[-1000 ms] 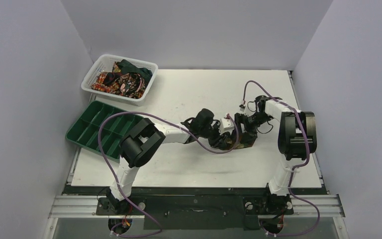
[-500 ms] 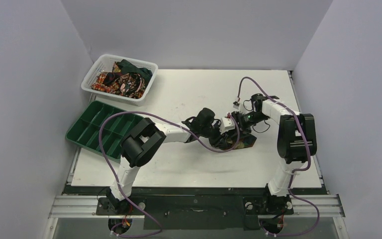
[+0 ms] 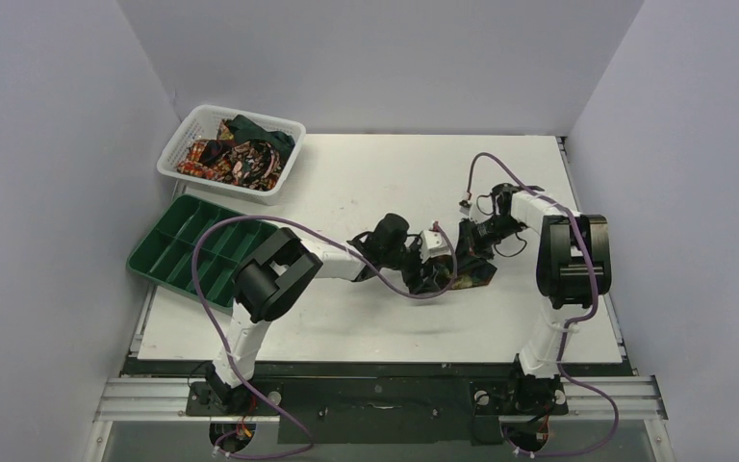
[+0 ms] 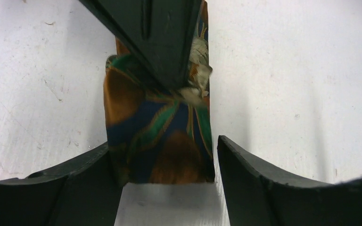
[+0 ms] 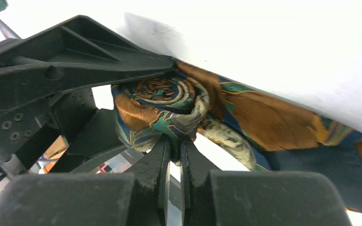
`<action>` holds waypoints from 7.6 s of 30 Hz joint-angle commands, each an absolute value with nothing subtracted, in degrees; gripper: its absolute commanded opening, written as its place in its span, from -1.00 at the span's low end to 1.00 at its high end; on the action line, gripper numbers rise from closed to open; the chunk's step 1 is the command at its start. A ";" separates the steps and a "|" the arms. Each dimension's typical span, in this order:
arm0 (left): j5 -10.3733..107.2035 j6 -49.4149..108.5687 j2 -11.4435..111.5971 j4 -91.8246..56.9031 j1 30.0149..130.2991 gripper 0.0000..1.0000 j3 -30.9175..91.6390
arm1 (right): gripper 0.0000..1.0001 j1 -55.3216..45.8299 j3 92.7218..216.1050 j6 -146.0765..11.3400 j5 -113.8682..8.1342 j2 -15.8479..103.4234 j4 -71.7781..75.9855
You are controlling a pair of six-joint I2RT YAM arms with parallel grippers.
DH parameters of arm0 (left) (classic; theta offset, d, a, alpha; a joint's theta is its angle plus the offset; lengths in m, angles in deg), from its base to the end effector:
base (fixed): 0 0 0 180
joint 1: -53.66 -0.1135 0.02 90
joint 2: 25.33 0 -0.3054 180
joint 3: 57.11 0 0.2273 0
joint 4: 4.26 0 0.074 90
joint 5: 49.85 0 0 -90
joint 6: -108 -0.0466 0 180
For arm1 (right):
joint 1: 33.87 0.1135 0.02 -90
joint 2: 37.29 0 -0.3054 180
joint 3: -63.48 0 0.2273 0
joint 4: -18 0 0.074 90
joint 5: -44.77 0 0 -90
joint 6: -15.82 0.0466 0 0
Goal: Roll the ties
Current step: Roll the tie at the center of the board, then pick up the tie at the center of the board, then place the tie in the storage box.
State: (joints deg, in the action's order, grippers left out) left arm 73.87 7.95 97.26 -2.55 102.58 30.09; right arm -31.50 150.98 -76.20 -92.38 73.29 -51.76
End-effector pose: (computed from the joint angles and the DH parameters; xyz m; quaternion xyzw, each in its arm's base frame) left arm 0.2852 -0.3665 0.1766 0.5344 0.6671 -0.3914 0.3408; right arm 0.3295 0.0478 0.2047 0.0252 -0.9160 -0.3998 0.0239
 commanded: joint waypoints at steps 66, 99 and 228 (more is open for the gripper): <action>71.85 4.80 99.43 -0.57 104.99 -0.39 26.95 | -0.26 -30.27 151.55 -84.57 -86.06 73.02 -57.00; 77.20 8.60 100.14 16.71 106.19 -0.05 30.06 | -1.00 -26.75 152.93 -84.29 -71.31 75.31 -54.71; 85.30 47.35 66.45 -15.29 72.86 0.93 25.08 | -1.00 -21.22 165.05 -60.58 -99.40 60.19 -36.08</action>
State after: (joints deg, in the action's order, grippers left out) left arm 77.96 25.26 63.33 -31.53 72.66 24.91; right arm -19.37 167.38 -70.74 -94.31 62.54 -43.69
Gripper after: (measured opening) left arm 0.968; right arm 0.062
